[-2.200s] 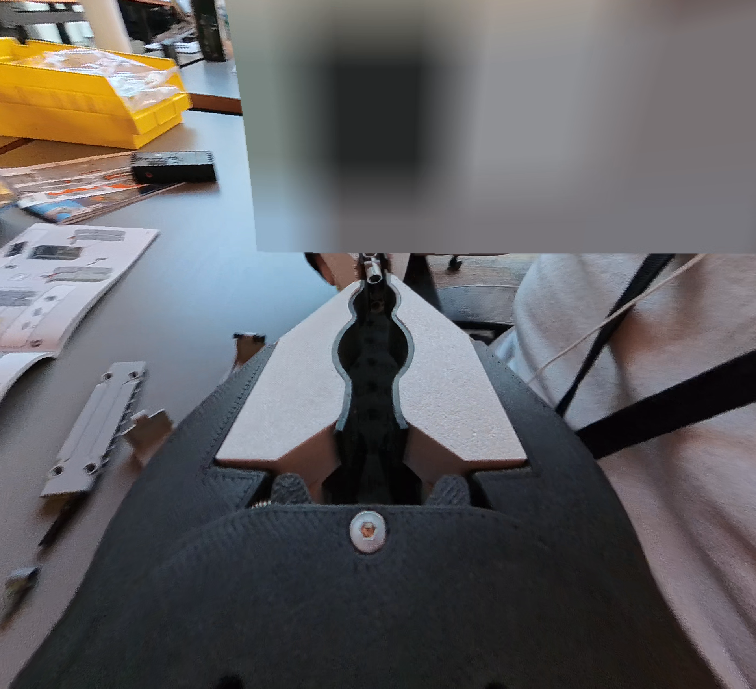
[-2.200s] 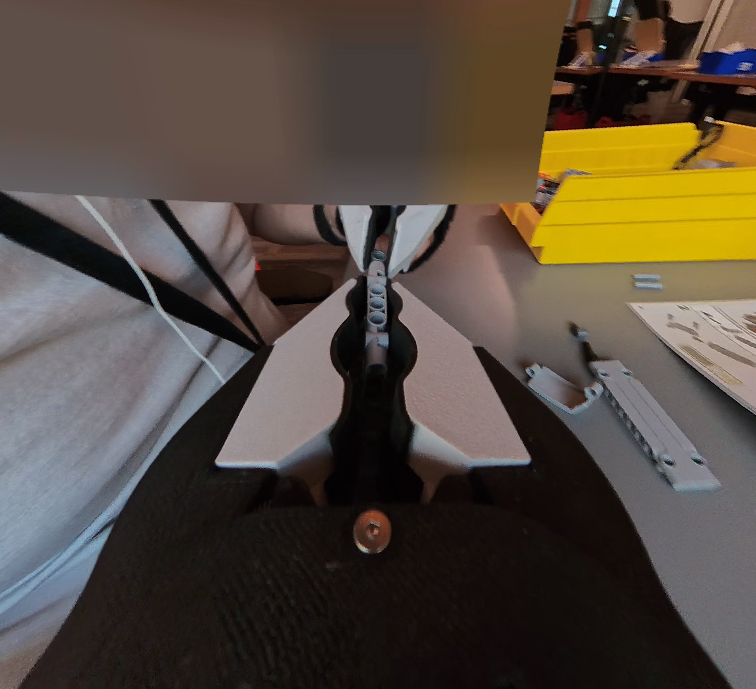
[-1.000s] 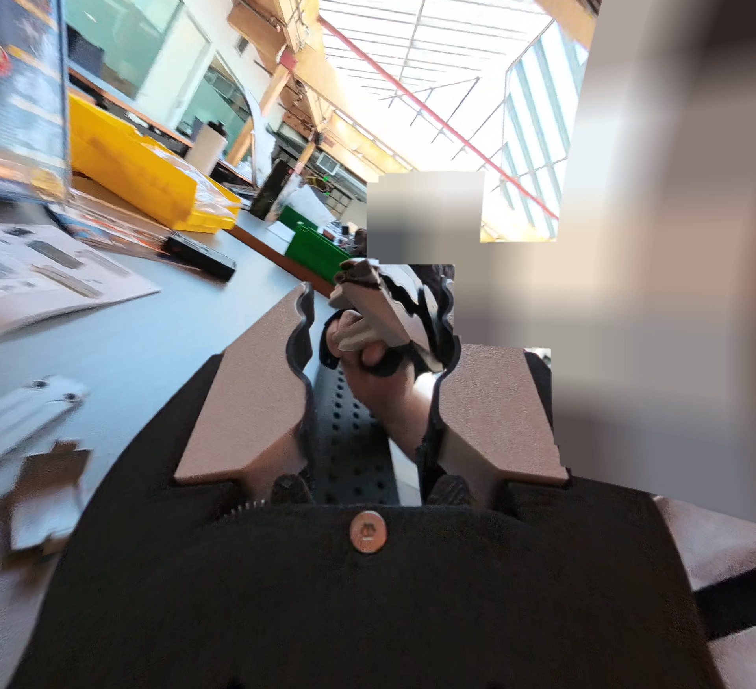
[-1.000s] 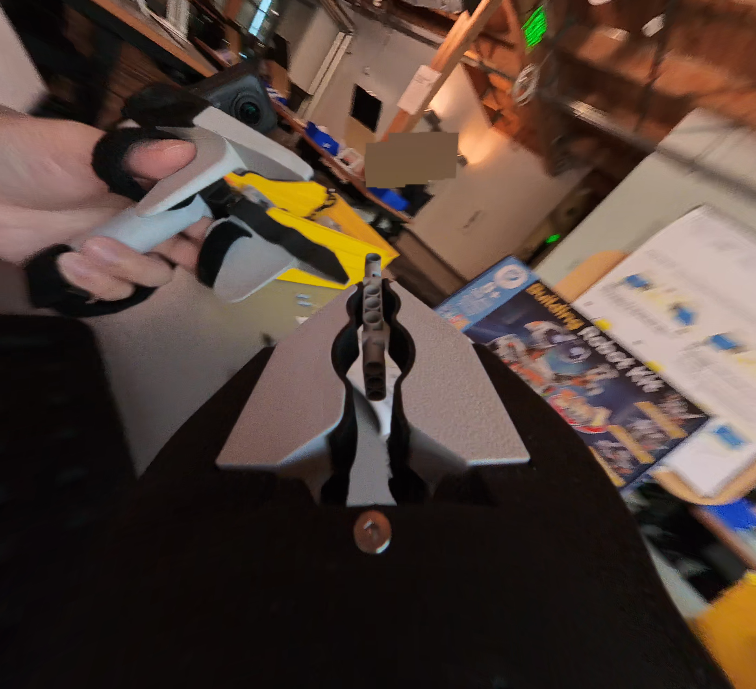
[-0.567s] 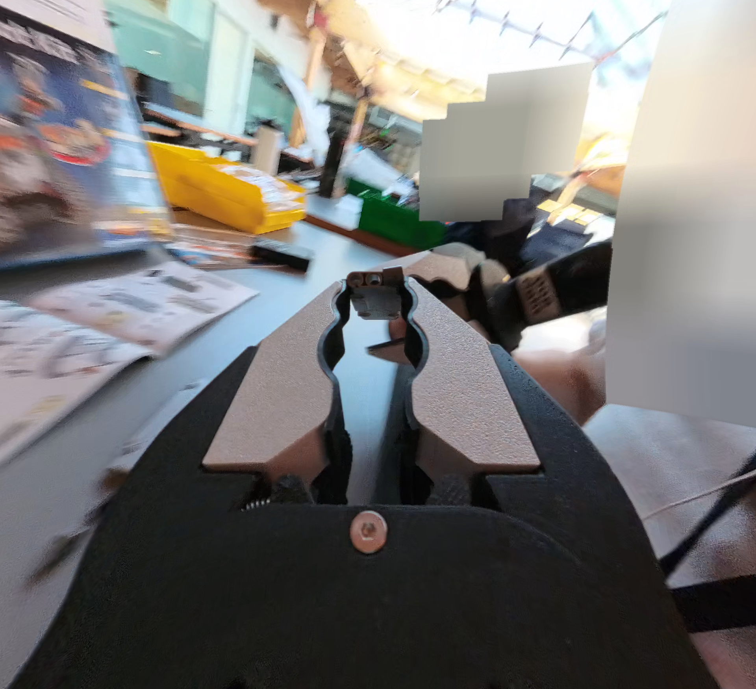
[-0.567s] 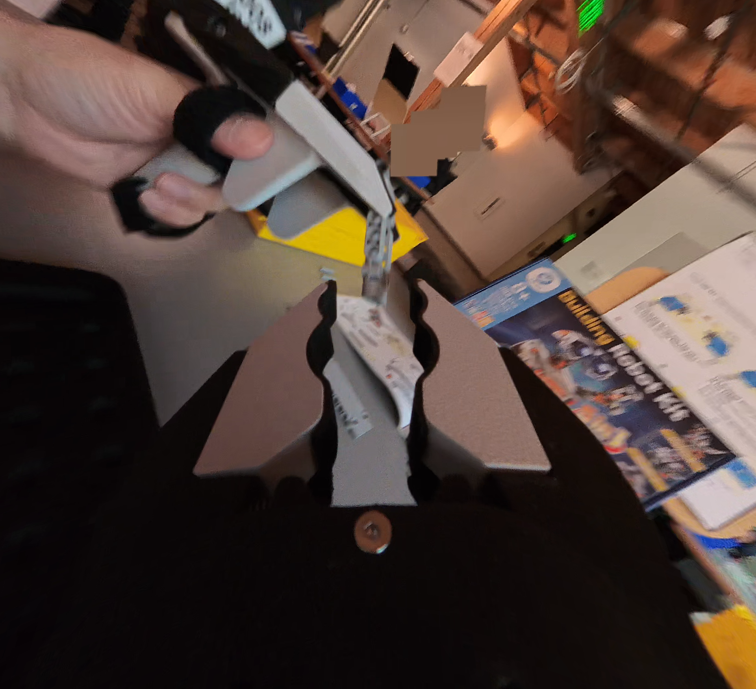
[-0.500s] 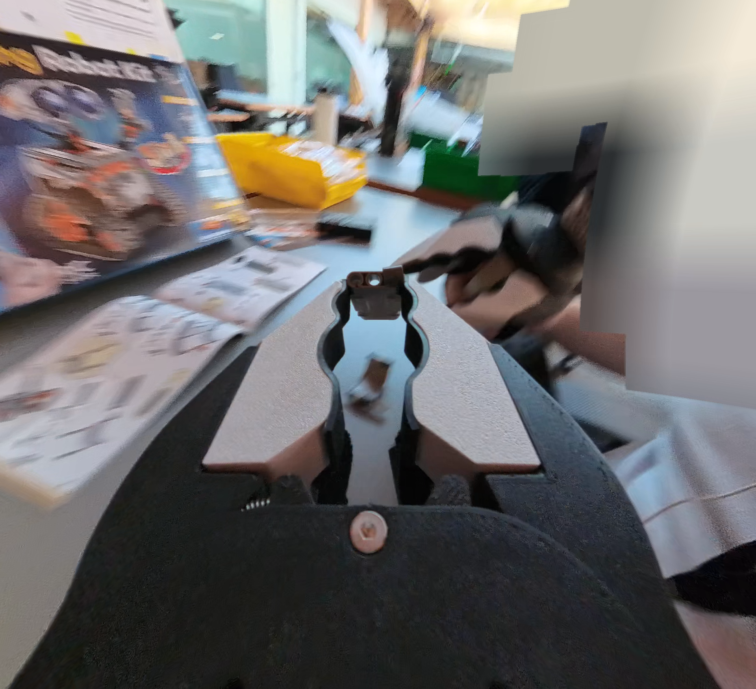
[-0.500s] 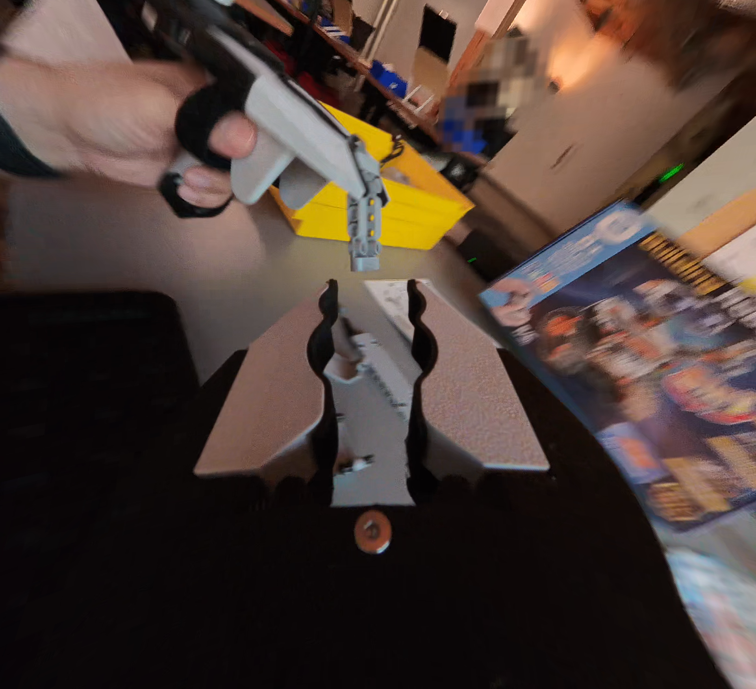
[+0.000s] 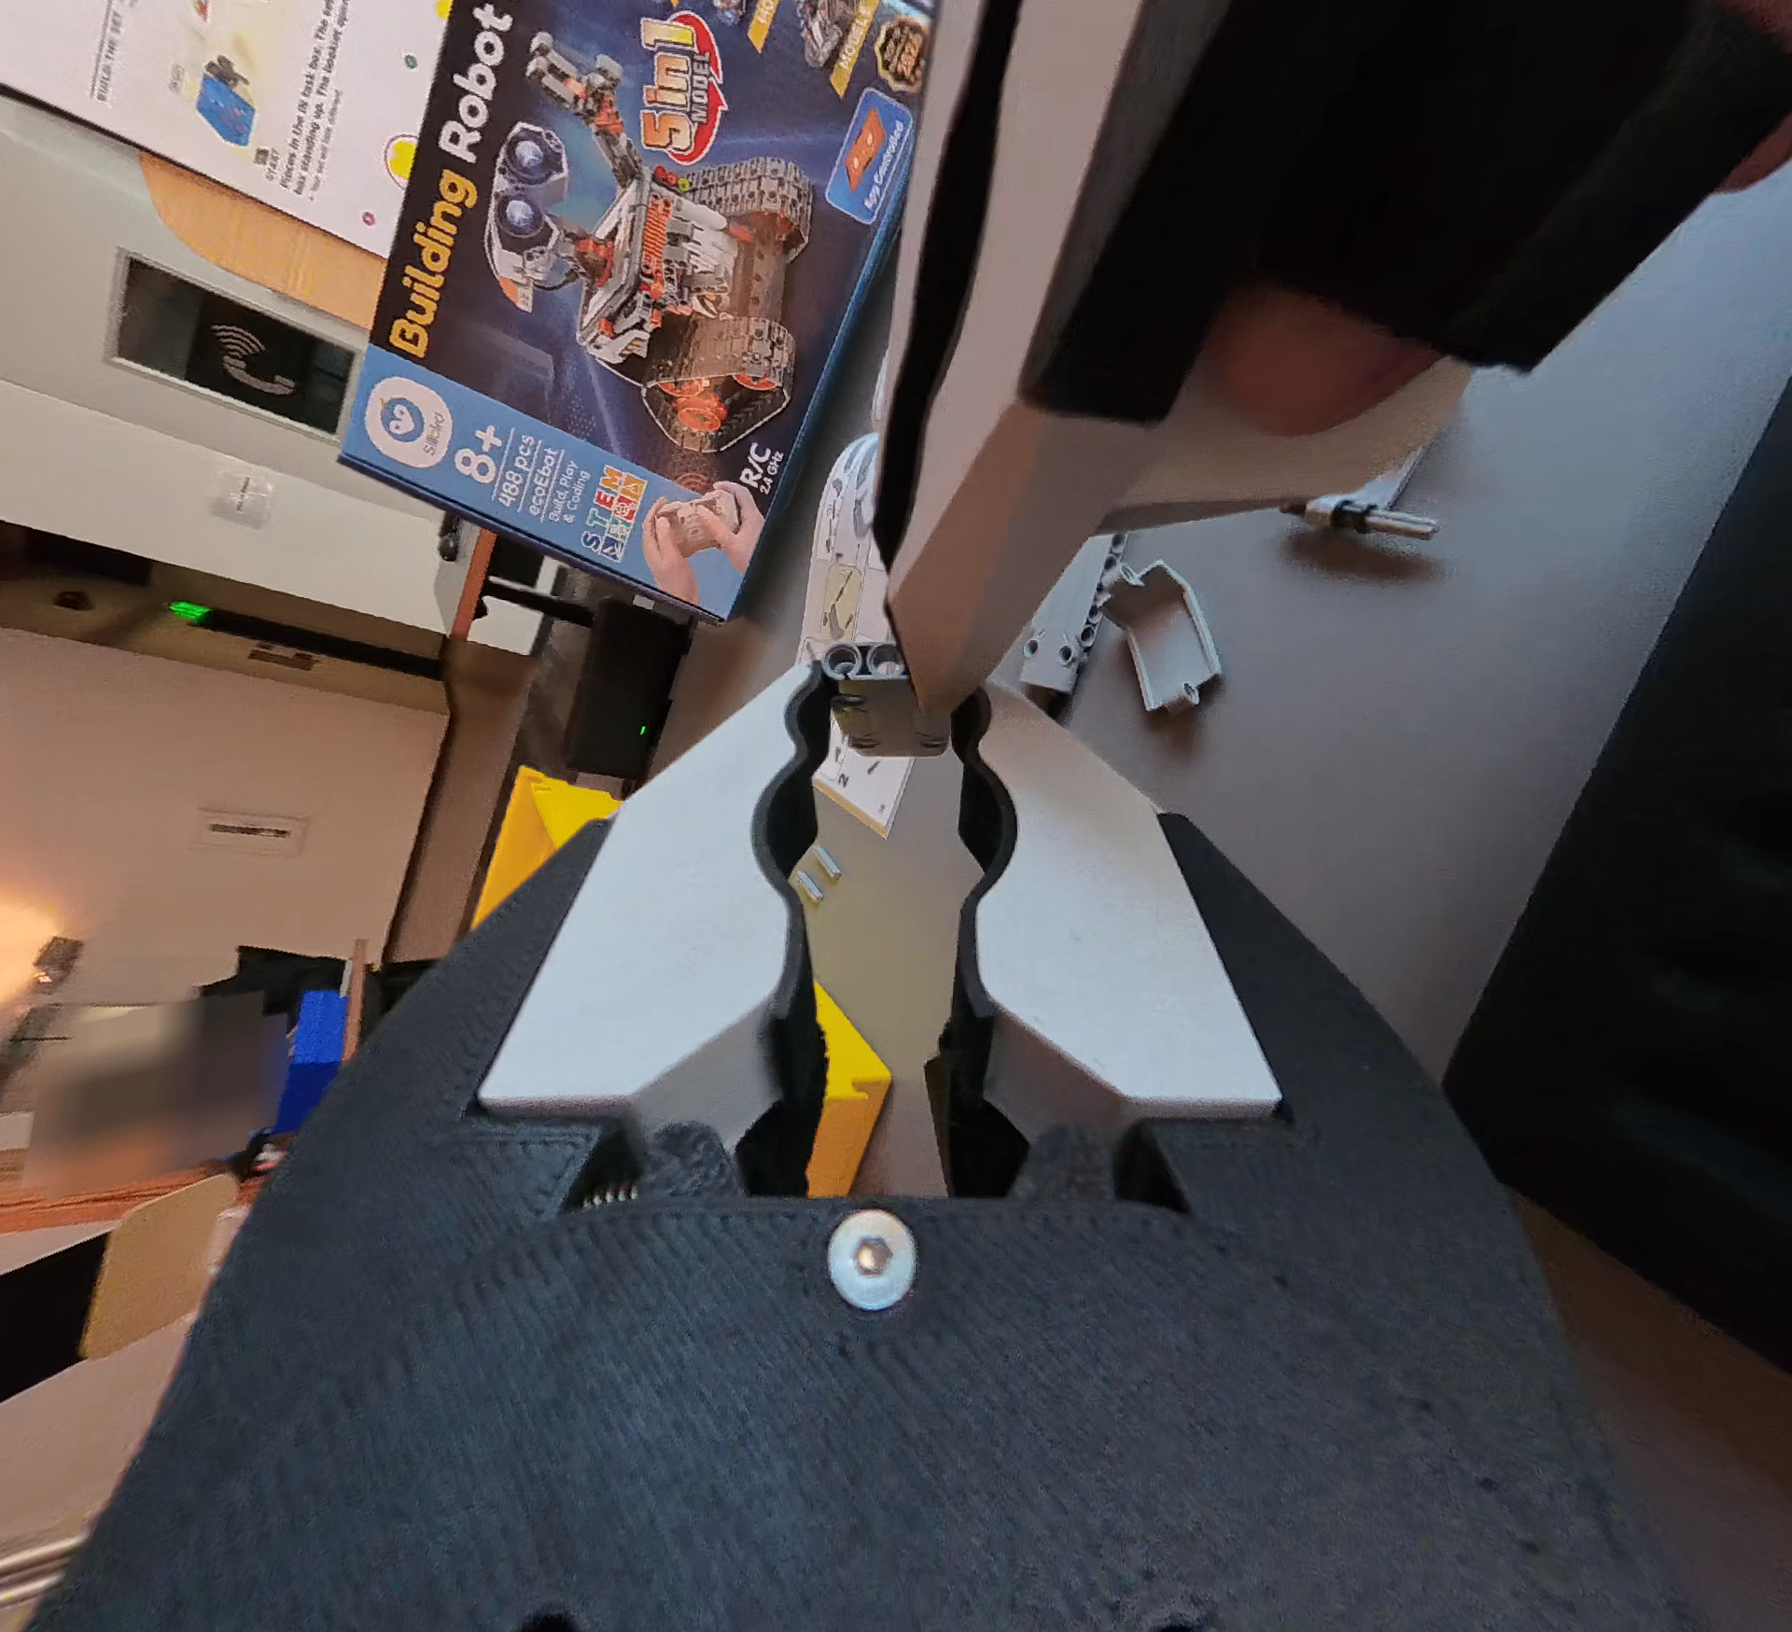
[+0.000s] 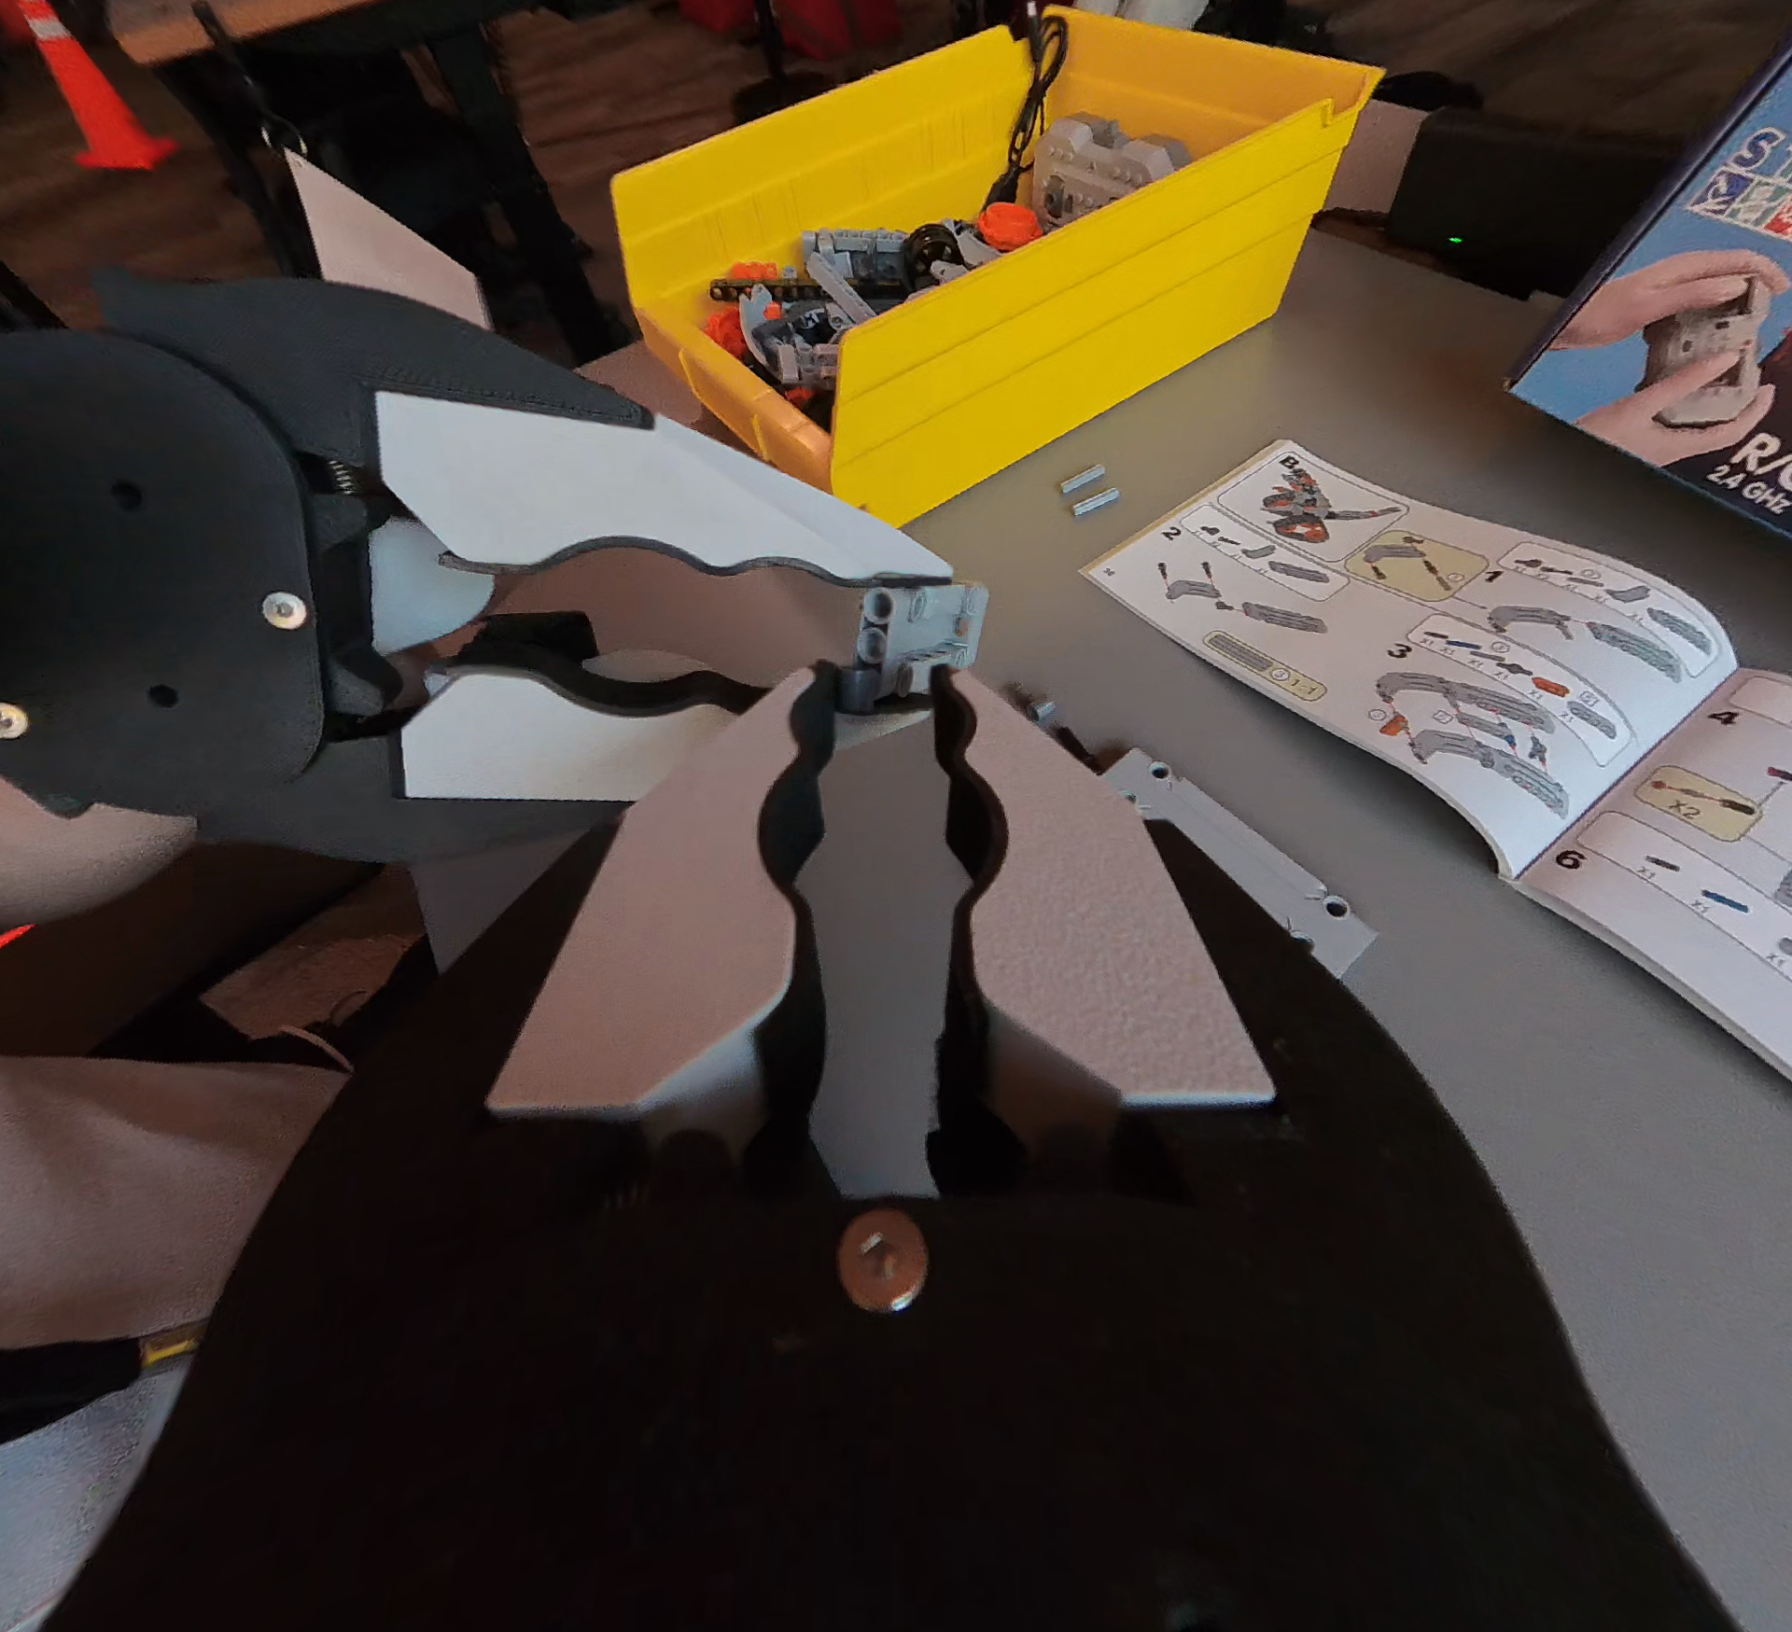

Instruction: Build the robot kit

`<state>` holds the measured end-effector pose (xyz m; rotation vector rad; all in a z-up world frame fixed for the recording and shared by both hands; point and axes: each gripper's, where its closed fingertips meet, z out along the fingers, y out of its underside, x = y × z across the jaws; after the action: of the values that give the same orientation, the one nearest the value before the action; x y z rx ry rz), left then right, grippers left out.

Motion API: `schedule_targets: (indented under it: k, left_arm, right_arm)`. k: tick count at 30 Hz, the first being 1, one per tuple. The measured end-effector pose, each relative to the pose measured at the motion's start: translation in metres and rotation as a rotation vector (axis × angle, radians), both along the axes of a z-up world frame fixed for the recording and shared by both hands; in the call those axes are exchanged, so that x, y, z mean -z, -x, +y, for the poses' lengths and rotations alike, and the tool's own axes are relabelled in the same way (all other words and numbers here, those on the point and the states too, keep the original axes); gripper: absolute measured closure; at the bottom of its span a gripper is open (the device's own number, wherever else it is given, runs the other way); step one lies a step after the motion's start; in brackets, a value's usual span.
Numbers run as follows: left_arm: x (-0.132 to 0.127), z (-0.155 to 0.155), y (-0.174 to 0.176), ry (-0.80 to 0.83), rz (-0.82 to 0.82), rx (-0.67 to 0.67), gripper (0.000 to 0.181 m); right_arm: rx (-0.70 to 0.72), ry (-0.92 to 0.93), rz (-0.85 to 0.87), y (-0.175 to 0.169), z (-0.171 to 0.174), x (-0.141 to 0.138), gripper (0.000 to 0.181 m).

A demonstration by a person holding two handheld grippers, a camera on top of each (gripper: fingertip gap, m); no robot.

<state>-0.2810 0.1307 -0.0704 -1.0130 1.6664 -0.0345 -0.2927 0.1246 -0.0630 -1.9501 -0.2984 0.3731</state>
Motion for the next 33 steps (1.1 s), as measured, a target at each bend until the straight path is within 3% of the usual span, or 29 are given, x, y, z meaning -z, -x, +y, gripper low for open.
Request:
schedule_targets:
  k: [1,4,7,9,12,15,17,19,20,27,30,31,33]
  left_arm:
    - [0.001,0.0,0.0,-0.019,0.009,-0.007,0.158]
    - [0.001,-0.001,-0.003,-0.047,0.019,-0.004,0.157]
    - [-0.009,-0.007,-0.002,0.038,-0.047,0.037,0.149]
    - [-0.022,-0.01,0.002,0.228,-0.151,0.072,0.125]
    - [-0.045,-0.028,0.012,0.765,-0.333,0.234,0.105]
    - [-0.069,-0.036,0.021,1.268,-0.477,0.42,0.118]
    - [-0.064,-0.038,0.021,1.391,-0.459,0.47,0.133]
    - [-0.068,-0.047,0.023,1.53,-0.453,0.579,0.176]
    - [-0.069,-0.048,0.023,1.599,-0.449,0.597,0.177]
    - [-0.054,-0.047,0.017,1.672,-0.394,0.57,0.176]
    - [-0.049,-0.046,0.016,1.716,-0.347,0.543,0.177]
    - [-0.048,-0.046,0.017,1.732,-0.341,0.541,0.177]
    - [-0.048,-0.046,0.017,1.772,-0.334,0.528,0.177]
  right_arm:
    - [-0.02,0.001,-0.005,0.004,-0.001,0.0,0.172]
    - [-0.027,-0.004,-0.044,0.003,-0.004,0.0,0.173]
    - [-0.03,-0.065,-0.003,-0.007,-0.009,-0.011,0.175]
    - [-0.086,-0.102,0.188,-0.011,-0.016,-0.026,0.175]
    - [-0.249,-0.122,0.575,-0.01,-0.033,-0.052,0.175]
    - [-0.366,-0.114,0.722,-0.001,-0.041,-0.058,0.175]
    - [-0.423,-0.103,0.755,0.01,-0.045,-0.058,0.176]
    - [-0.433,-0.107,0.737,0.014,-0.044,-0.054,0.176]
    - [-0.434,-0.114,0.737,0.014,-0.044,-0.053,0.176]
    - [-0.423,-0.062,0.829,0.006,-0.04,-0.042,0.176]
    - [-0.408,-0.146,0.663,0.007,-0.04,-0.037,0.175]
    - [-0.399,-0.208,0.527,0.007,-0.041,-0.036,0.173]
    - [-0.379,-0.36,0.226,0.007,-0.045,-0.04,0.152]
